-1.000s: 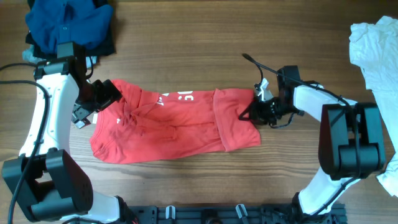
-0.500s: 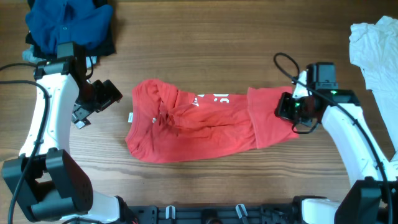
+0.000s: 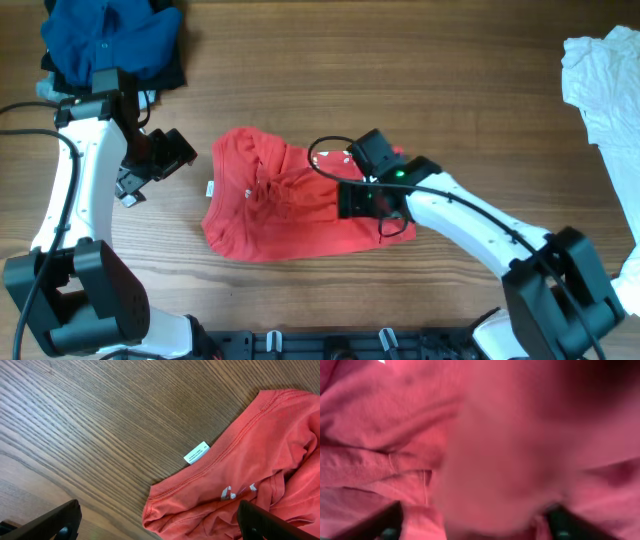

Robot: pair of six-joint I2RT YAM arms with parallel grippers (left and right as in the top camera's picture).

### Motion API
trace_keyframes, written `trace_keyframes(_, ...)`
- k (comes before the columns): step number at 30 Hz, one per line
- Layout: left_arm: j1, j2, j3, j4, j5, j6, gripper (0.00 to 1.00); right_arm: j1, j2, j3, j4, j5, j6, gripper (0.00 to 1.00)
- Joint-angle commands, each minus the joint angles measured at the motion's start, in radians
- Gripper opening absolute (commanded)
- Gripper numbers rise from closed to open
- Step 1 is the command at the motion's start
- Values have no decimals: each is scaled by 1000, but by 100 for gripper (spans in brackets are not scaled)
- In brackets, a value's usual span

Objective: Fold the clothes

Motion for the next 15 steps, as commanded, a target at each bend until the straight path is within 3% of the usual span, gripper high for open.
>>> trace_keyframes(1,9,-5,-7,-3,-2,5,100,-4,-21,84,-87,50,25,99)
trace_keyframes(4,9,-5,-7,-2,-2,5,100,-45,-98,226,-235,120,-25,99)
trace_keyframes(7,9,-5,-7,1,-2,5,100,-113,-103,246,-219,69,-103,100)
trace_keyframes(8,9,-5,-7,1,-2,5,100,-138,-89,246,-213,42,-122,93)
trace_keyframes(9,9,-5,-7,1,-2,5,100,-164,-67,246,-195,-3,-142,77)
trace_keyframes(11,9,-5,-7,0,-2,5,100,-195,2,246,-117,-157,-185,29)
trace_keyframes(13,9,-5,-7,-1,-2,5,100,-195,81,246,-57,-258,-181,17)
trace_keyframes(15,9,-5,-7,-9,-2,5,100,-195,193,246,-1,-325,-155,13)
